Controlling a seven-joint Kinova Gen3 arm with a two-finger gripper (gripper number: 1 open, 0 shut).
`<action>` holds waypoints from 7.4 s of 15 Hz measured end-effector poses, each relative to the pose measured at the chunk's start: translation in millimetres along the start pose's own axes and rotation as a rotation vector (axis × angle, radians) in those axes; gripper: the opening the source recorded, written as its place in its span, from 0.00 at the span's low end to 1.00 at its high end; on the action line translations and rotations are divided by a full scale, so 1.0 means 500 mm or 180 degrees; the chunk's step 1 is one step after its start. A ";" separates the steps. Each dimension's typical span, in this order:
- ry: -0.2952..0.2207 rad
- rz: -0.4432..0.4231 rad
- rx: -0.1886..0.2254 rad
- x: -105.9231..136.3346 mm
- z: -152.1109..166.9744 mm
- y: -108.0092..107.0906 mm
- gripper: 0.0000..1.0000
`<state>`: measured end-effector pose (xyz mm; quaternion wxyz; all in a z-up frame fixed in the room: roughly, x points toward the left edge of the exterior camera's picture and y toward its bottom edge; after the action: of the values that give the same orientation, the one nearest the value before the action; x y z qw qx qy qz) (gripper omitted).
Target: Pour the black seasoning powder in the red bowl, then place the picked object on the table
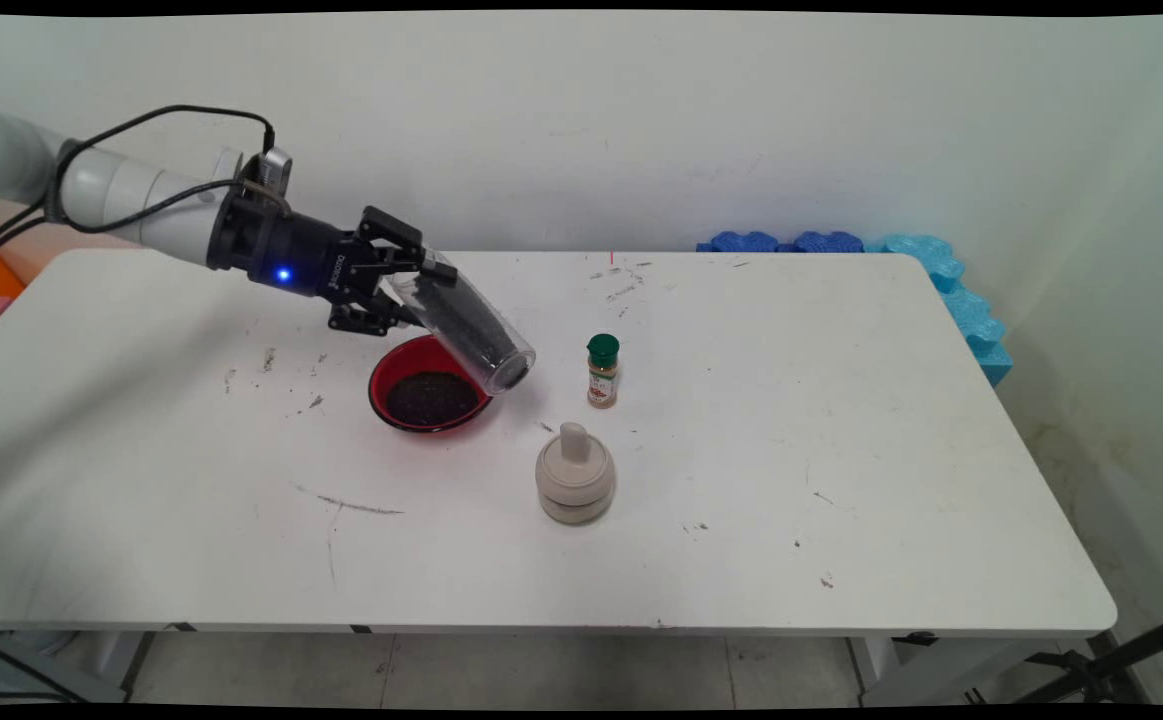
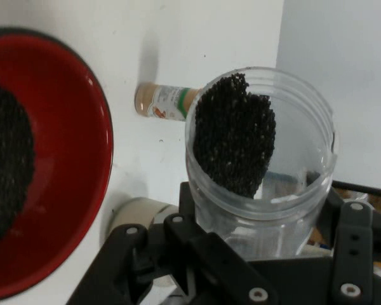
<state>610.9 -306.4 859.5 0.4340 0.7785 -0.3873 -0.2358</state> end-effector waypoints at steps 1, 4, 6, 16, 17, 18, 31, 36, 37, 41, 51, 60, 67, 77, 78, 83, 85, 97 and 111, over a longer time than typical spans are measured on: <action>0.0007 0.0094 0.0004 0.001 0.000 0.003 0.00; 0.0016 0.0325 0.0016 0.005 -0.001 0.011 0.00; 0.0023 0.0543 0.0029 0.008 -0.002 0.017 0.00; 0.0008 0.1380 0.0053 0.013 0.004 0.045 0.00; -0.0005 0.1551 0.0055 0.012 0.004 0.049 0.00; -0.0017 0.1717 0.0057 0.011 0.004 0.053 0.00; -0.0009 0.2830 0.0092 0.013 0.007 0.092 0.00; -0.0012 0.3209 0.0110 0.014 0.008 0.107 0.00; -0.0025 0.3322 0.0114 0.013 0.008 0.110 0.00; -0.0065 0.3738 0.0127 0.009 0.010 0.121 0.00; -0.0105 0.4836 0.0232 0.009 0.013 0.157 0.00; -0.0087 0.5012 0.0455 0.014 0.000 0.183 0.00; -0.0174 0.4985 0.0601 0.013 -0.010 0.193 0.00; -0.0008 0.4897 0.0817 0.084 -0.010 0.200 0.00; 0.0022 0.4874 0.0843 0.095 -0.009 0.199 0.00; 0.0060 0.4762 0.0931 0.132 0.003 0.183 0.00; 0.0052 0.4718 0.0965 0.141 0.012 0.170 0.00; 0.0002 0.4528 0.1085 0.172 0.058 0.109 0.00; -0.0053 0.4471 0.1148 0.182 0.083 0.073 0.00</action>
<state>620.7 -412.1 866.7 0.3450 0.4036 -0.8321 0.1603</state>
